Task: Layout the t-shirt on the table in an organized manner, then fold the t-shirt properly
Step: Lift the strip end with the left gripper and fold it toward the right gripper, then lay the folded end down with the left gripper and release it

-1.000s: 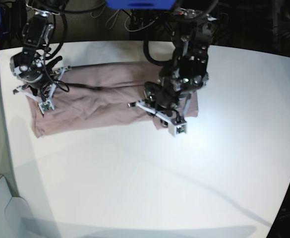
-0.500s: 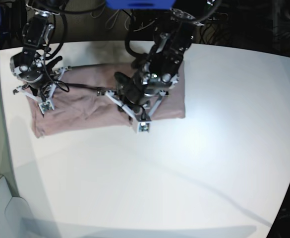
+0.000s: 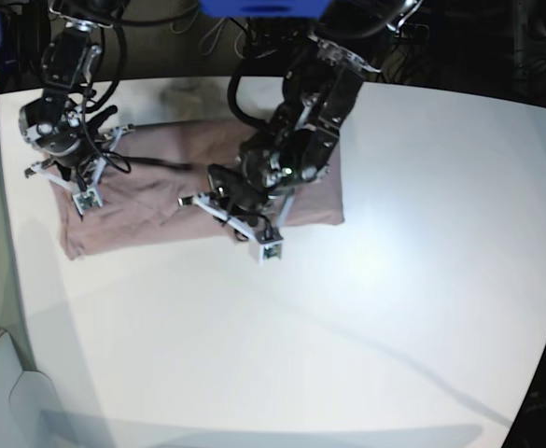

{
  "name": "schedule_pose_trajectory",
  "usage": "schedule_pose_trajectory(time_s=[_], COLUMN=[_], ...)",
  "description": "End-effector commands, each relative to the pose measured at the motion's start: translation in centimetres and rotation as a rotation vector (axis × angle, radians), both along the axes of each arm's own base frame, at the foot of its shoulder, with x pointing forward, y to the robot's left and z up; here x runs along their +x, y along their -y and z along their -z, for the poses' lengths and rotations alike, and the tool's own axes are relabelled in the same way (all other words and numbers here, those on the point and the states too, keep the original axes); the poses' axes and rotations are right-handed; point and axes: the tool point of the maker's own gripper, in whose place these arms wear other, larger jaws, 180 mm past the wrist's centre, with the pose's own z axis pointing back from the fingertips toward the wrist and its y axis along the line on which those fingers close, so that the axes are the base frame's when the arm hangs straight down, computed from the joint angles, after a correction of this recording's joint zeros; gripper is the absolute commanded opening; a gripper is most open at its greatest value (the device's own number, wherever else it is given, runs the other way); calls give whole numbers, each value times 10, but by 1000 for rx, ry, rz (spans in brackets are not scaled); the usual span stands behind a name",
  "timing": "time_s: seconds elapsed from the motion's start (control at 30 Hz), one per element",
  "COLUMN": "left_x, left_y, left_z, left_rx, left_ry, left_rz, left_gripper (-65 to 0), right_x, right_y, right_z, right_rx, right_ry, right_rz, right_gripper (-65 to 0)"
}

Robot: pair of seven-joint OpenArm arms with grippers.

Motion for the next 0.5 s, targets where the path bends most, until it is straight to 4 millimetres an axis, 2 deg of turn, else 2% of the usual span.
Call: schedule_pose_trajectory(time_s=[0.0, 0.37, 0.47], left_x=[9, 7, 3], left_y=[5, 6, 13], left_z=[-14, -13, -14], left_rx=[-26, -24, -23], left_ry=[33, 23, 26], left_rz=[-12, -5, 22], left_gripper=[-650, -650, -650], right_x=[-6, -1, 0], right_y=[0, 0, 0], right_z=[5, 2, 1], right_rx=[-7, -7, -7], right_ry=[-37, -25, -23], right_rz=[-6, -6, -6], right_gripper=[-650, -650, -650])
